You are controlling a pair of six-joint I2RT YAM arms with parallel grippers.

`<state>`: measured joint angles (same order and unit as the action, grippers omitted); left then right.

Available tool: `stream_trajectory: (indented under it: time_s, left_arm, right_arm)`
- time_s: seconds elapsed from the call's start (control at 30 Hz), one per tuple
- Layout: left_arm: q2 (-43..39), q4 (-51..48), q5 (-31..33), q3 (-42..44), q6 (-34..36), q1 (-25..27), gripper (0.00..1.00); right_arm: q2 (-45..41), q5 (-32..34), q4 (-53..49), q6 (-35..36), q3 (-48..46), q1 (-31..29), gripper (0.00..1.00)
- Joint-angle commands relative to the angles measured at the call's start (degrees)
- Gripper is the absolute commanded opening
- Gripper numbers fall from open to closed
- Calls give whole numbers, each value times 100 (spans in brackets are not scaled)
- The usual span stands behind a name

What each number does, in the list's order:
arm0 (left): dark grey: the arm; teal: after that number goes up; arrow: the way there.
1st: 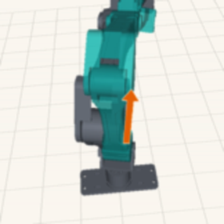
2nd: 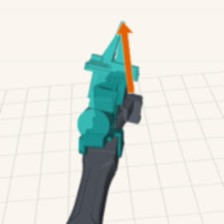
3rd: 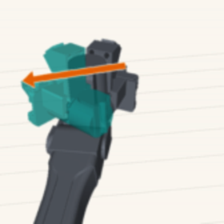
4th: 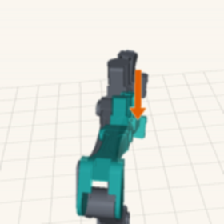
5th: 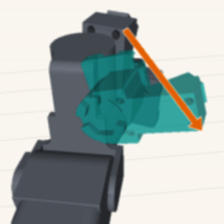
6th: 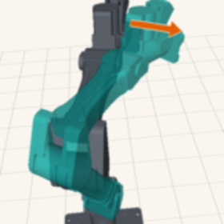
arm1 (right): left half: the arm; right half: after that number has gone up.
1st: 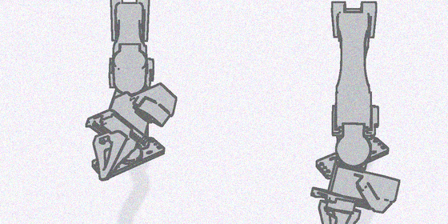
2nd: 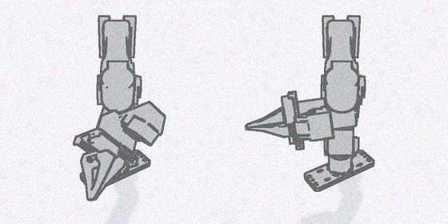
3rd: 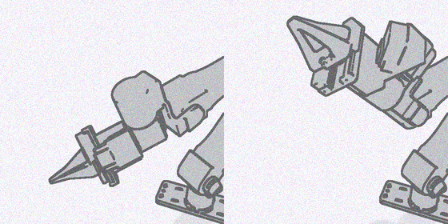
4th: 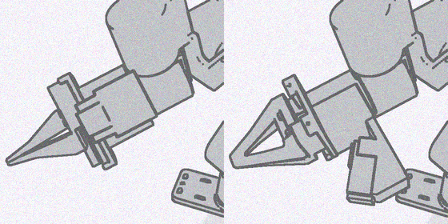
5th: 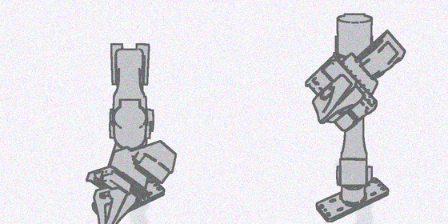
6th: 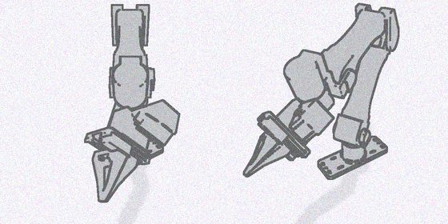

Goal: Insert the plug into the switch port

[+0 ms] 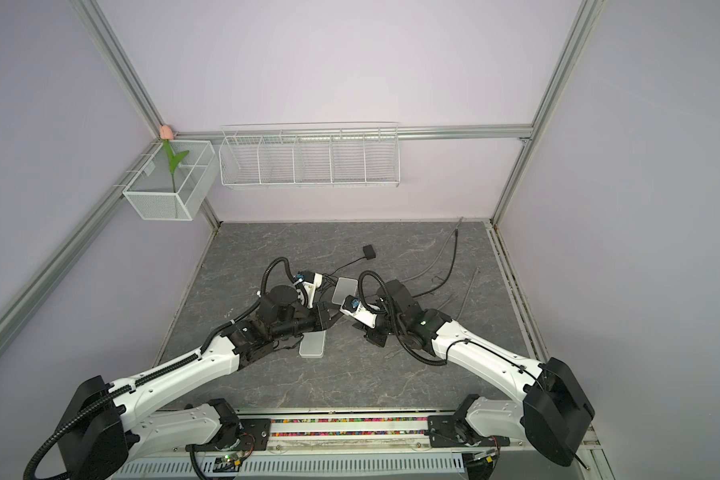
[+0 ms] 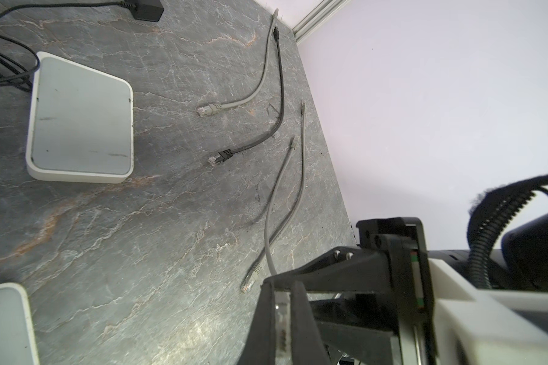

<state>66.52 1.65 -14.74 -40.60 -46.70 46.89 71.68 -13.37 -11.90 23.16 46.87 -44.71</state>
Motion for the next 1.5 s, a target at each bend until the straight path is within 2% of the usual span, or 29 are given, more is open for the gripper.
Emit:
stream_trajectory:
  time_s: [0.0,0.1,0.27,0.3,0.43,0.53,0.63,0.77,0.87,0.97,1.17,1.27,1.47]
  left_arm:
    - [-86,107,-48,52,-28,-22,0]
    - [-80,101,-54,50,-6,-22,0]
    - [-75,-61,56,30,2,-68,0]
    - [-88,-121,72,26,-2,-104,7]
    - [-255,-437,158,-7,9,-352,45]
    - [-530,-938,360,-10,1,-696,54]
    - [-841,-1275,464,137,-37,-1155,54]
    - [-966,-1546,545,474,25,-1583,49]
    - [-807,-1937,811,623,151,-1596,48]
    - [-695,-1874,829,916,135,-1595,47]
    - [-614,-1740,1139,1253,221,-1591,47]
    - [-372,-1556,1088,1356,241,-1595,46]
    - [181,-1277,759,1383,151,-1596,39]
  right_arm:
    - [-129,-132,121,3,112,40,17]
    - [-140,-132,139,-33,125,37,7]
    - [-172,-149,101,-83,129,31,7]
    - [-170,-135,80,-82,128,41,7]
    - [-105,-37,-84,-90,191,38,7]
    - [32,104,-387,-85,306,24,7]
    - [246,181,-809,-118,556,26,7]
    - [608,333,-1282,-253,766,-68,7]
    - [1056,654,-1688,-305,975,-284,7]
    - [1479,809,-1753,-331,1050,-536,7]
    - [2213,761,-1613,-416,1267,-913,7]
    - [2586,764,-1622,-432,1448,-1091,7]
    - [3158,792,-1642,-456,1705,-1278,7]
